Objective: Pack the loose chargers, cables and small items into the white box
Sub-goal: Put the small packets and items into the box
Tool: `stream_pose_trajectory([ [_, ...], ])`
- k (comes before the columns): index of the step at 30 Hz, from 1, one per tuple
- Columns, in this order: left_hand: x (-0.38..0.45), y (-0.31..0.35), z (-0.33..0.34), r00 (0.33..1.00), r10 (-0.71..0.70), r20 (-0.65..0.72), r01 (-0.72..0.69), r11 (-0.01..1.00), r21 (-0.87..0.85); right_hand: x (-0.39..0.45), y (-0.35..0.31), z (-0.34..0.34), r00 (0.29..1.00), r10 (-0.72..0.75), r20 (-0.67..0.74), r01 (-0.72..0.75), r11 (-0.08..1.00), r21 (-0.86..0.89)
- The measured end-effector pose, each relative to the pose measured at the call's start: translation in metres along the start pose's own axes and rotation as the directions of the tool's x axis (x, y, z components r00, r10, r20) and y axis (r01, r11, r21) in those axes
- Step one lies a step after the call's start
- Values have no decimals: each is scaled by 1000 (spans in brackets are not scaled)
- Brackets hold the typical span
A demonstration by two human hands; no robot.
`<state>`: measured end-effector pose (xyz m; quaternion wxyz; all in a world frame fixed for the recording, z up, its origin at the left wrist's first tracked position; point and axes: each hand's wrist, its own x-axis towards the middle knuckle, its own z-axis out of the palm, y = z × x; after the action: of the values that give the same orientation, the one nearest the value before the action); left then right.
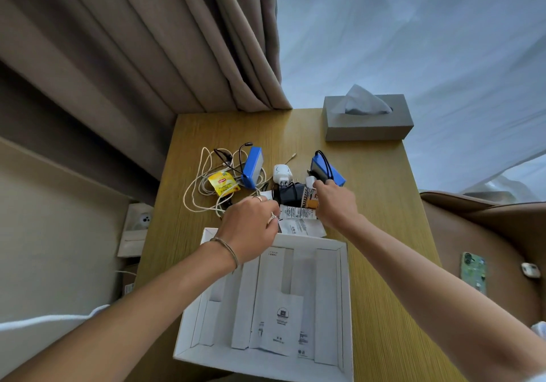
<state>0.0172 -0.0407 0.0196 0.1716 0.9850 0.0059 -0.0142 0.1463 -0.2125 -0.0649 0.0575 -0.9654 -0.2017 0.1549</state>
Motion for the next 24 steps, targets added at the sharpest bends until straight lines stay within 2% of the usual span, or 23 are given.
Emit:
stream_pose_trajectory([
  [11, 48, 9, 19, 985, -77, 158, 73, 997, 27, -1, 17, 6, 991, -114, -76, 103, 985, -140],
  [14, 65, 9, 31, 966, -95, 240, 79, 994, 77, -2, 27, 4, 989, -47, -139, 54, 997, 48],
  [17, 82, 6, 48, 941, -100, 323, 60, 989, 132, -6, 35, -7, 982, 40, -184, 16, 955, 296],
  [21, 101, 2, 72, 908, -73, 412, -10, 981, 194, -18, 44, -23, 984, 142, -106, -39, 759, 650],
  [24, 109, 6, 88, 897, -28, 440, -87, 967, 239, -29, 48, -28, 984, 172, -54, -64, 613, 788],
])
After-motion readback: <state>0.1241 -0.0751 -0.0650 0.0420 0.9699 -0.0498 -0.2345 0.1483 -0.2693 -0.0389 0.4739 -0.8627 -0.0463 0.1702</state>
